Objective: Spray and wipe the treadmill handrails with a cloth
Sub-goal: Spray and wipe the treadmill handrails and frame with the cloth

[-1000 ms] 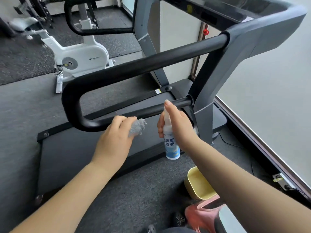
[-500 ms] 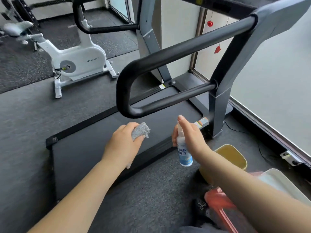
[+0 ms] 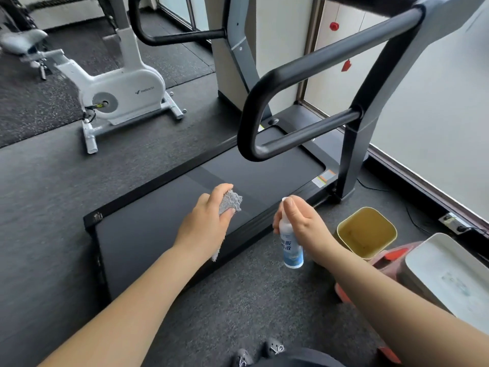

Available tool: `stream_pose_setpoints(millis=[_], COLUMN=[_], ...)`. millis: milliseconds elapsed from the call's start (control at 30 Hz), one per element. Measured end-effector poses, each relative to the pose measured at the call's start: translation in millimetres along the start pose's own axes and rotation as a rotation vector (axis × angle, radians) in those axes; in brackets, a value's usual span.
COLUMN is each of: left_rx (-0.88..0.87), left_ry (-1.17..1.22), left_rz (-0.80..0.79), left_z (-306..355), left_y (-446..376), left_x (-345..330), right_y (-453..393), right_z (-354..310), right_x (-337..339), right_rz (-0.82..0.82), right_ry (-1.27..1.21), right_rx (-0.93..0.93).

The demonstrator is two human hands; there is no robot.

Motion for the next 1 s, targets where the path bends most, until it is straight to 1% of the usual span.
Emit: stream_pose_setpoints(millis=[200,333,500,600,700,867,1000], left_rx=[-0.006,0.000,-0.032,-0.060,-0.095,-0.172,-0.211], left_ry=[-0.089,-0.088,-0.066,-0.082,-0.098,-0.100,-0.095], left_rz=[0.027,0.026,0.039,0.028,0.009,-0.002,-0.014], left_z=[-29.4,-67.9,-131.4,-166.2,-189.3,-206.8,-205.1], left_y=[7.2,11.7,8.2,3.3,-2.7,-26.6,-65.1], left_x=[27.0,57.7,110.5,140.6,163.1,184.9,191.5], right_y=[-15.2,-25.2,-49.5,-63.6,-74.7,-97.6,-123.6], right_z=[-8.4,-16.9,-28.3,-36.5,-46.4,-58.9,-65.1], right_x=[-46.7,-88.6,-157.8,-196.4,-224.8,-245.5,-239.8], right_rz=[-0.066,-0.049,0.026,0.112,0.165,0.207,0.275], right_ry=[0.023,0.008,0.022,-0.024,-0.060,-0.066,-0.164], right_rx=[-0.008,-0.022,-0.009,0.013,0.044,0.062,0.029])
Point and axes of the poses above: each hand's wrist, its own y-axis away from the middle knuckle, its own x-axis out of the back of the hand, z = x × y, the point moved 9 cm from there along -y, towards the middle knuckle, and after that the axes turned 5 degrees about -z, right-handed, at the moved point
